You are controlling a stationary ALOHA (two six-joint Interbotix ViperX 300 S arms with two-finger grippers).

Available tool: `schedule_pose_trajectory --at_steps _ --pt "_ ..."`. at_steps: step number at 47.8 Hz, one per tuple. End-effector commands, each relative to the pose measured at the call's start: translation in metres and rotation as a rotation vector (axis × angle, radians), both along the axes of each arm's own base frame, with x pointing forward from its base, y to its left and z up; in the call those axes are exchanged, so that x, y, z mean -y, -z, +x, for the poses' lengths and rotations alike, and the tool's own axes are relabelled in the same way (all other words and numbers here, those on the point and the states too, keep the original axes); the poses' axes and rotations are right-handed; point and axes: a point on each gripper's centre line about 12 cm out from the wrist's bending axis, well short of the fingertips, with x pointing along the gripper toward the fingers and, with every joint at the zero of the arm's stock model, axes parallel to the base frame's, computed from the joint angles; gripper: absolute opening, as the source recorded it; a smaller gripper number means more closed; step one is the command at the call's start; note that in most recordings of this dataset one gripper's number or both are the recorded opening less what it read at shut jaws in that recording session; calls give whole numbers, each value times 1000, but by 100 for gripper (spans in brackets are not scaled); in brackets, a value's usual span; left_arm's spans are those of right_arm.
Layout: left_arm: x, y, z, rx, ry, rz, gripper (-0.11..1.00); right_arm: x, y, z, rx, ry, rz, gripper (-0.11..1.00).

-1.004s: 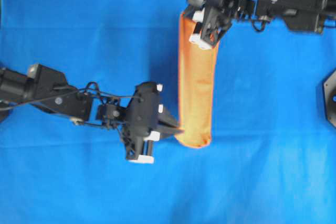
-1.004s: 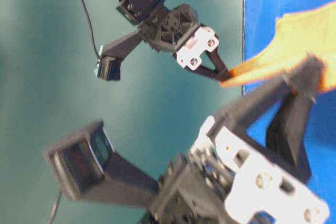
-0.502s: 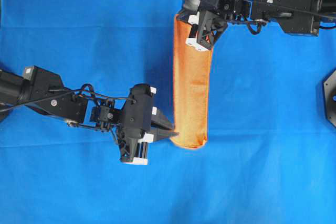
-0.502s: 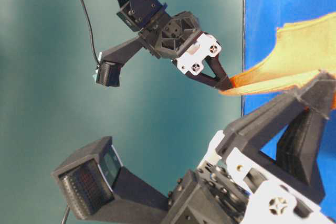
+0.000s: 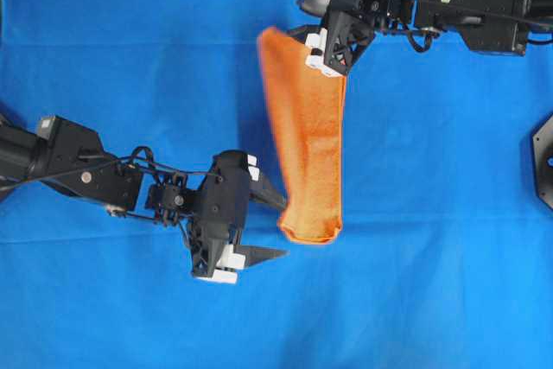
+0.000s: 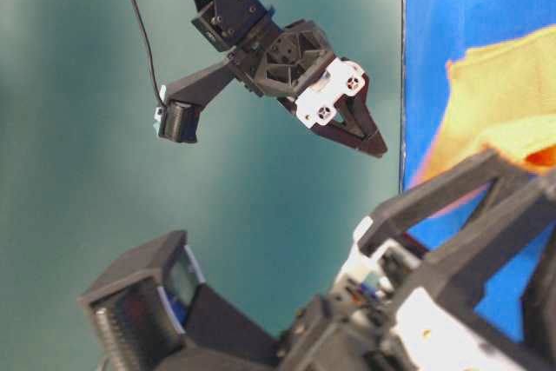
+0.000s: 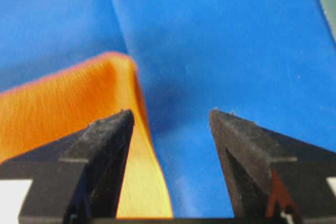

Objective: Fold the orange towel.
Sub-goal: 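Lay the towel strip down lengthwise and open both grippers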

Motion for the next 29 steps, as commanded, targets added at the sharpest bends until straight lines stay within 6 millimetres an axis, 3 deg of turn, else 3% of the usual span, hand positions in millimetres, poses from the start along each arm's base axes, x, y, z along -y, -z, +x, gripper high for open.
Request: schedule_pose_trajectory --at_steps 1,18,29 --pt "-1 -29 -4 26 3 -4 67 -1 -13 0 20 -1 -14 61" --pt "-9 -70 -52 -155 9 21 67 -24 -51 -29 59 -9 -34 62" --pt "-18 -100 -82 -60 1 2 67 -58 -72 -65 146 -29 -2 62"
